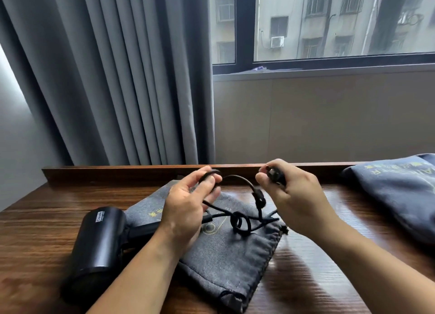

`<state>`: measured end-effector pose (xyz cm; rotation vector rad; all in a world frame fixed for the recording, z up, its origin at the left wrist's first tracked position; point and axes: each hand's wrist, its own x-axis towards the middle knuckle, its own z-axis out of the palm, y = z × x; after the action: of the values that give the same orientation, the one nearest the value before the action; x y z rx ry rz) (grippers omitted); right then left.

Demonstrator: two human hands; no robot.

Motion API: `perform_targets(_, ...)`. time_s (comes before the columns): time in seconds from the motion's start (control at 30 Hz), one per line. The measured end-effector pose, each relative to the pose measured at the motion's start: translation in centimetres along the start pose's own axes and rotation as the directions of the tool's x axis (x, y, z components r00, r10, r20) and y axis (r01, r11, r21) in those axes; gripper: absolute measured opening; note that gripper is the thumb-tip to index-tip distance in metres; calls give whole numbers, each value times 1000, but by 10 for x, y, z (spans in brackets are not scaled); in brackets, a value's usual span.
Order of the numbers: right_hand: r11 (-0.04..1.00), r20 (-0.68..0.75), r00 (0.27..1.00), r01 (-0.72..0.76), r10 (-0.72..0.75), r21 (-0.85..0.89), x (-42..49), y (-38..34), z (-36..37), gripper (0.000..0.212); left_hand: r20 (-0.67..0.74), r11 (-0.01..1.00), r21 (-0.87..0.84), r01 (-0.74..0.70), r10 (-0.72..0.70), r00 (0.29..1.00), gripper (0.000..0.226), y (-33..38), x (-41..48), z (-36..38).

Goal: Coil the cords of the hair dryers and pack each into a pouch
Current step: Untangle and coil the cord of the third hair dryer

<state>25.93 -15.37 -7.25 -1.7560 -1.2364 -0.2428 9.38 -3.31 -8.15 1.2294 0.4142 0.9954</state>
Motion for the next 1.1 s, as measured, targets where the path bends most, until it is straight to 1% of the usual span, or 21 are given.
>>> perform_targets(0.07, 999, 65, 998, -3, 1, 32, -4, -7, 1, 23, 114, 995, -87, -53, 63, 991, 12, 0, -4, 1)
perform_targets(0.1, 1000, 124, 992, -13, 10, 27, -5, -9, 3, 31, 173, 993, -96, -72, 88, 981, 17, 0, -7, 1)
perform_targets(0.13, 1000, 173, 985, -15, 13, 6, -6, -9, 5, 33, 214, 992, -105, -75, 97, 972, 22, 2, -9, 1)
perform_targets(0.17, 1000, 194, 981, -16, 19, -21, -6, -9, 7, 28, 235, 993, -77, -92, 107, 966, 27, 3, -11, 2)
perform_targets(0.2, 1000, 201, 979, -20, 23, -20, -4, -8, 7, 19, 225, 994, -16, -111, 111, 968, 26, 3, -12, 2)
perform_targets(0.23, 999, 201, 979, -28, 23, 24, -3, -6, 6, 14, 194, 988, 75, -135, 118, 974, 22, 2, -11, 1)
perform_targets(0.3, 975, 185, 983, -49, 9, 215, 0, -2, 3, 16, 145, 972, 194, -130, 103, 984, 15, -1, -8, 0)
perform_targets(0.4, 891, 198, 980, -81, -10, 447, 1, -1, -5, 13, 148, 973, 227, -50, 16, 989, 32, -1, -7, -1)
perform_targets(0.5, 813, 221, 975, -133, 5, 567, 2, 4, -9, 7, 152, 960, 281, 6, -51, 987, 32, 0, -6, -1)
perform_targets(0.53, 809, 211, 977, -113, -14, 577, 2, 5, -10, 8, 148, 961, 275, 30, -74, 986, 35, 0, -6, -2)
perform_targets(0.57, 831, 191, 980, -61, -55, 552, 2, 5, -12, 9, 152, 967, 247, 61, -100, 983, 38, 1, -6, -2)
perform_targets(0.63, 912, 150, 977, 80, -152, 402, 0, 4, -13, 9, 210, 982, 160, 96, -129, 969, 34, 3, -9, 0)
perform_targets(0.67, 933, 135, 974, 130, -184, 335, -2, 2, -13, 9, 248, 986, 141, 85, -119, 961, 31, 4, -10, -1)
perform_targets(0.7, 941, 118, 973, 156, -199, 302, -3, 1, -13, 9, 283, 984, 169, 47, -95, 954, 30, 4, -12, -1)
perform_targets(0.73, 941, 102, 973, 171, -208, 293, -4, -1, -12, 10, 305, 970, 241, -12, -64, 950, 33, 4, -12, -2)
perform_targets(0.8, 937, 61, 972, 200, -226, 286, -6, -3, -11, 10, 301, 913, 389, -120, -3, 954, 36, 2, -13, -2)
perform_targets(0.83, 936, 48, 972, 208, -231, 285, -7, -5, -11, 10, 284, 903, 405, -142, 23, 959, 31, 1, -13, -1)
perform_targets(0.9, 936, 46, 973, 205, -227, 286, -8, -8, -9, 11, 272, 924, 338, -178, 85, 959, 21, 1, -15, 4)
perform_targets(0.93, 937, 50, 973, 201, -224, 285, -8, -9, -8, 12, 267, 940, 287, -183, 106, 958, 21, 0, -15, 6)
perform_targets(1.03, 938, 42, 978, 184, -205, 295, -8, -11, -10, 11, 284, 987, 106, -121, 87, 955, 29, 2, -17, 7)
perform_targets(1.1, 924, 38, 984, 148, -172, 351, -8, -10, -12, 10, 285, 995, 39, -94, 79, 955, 37, 5, -17, 7)
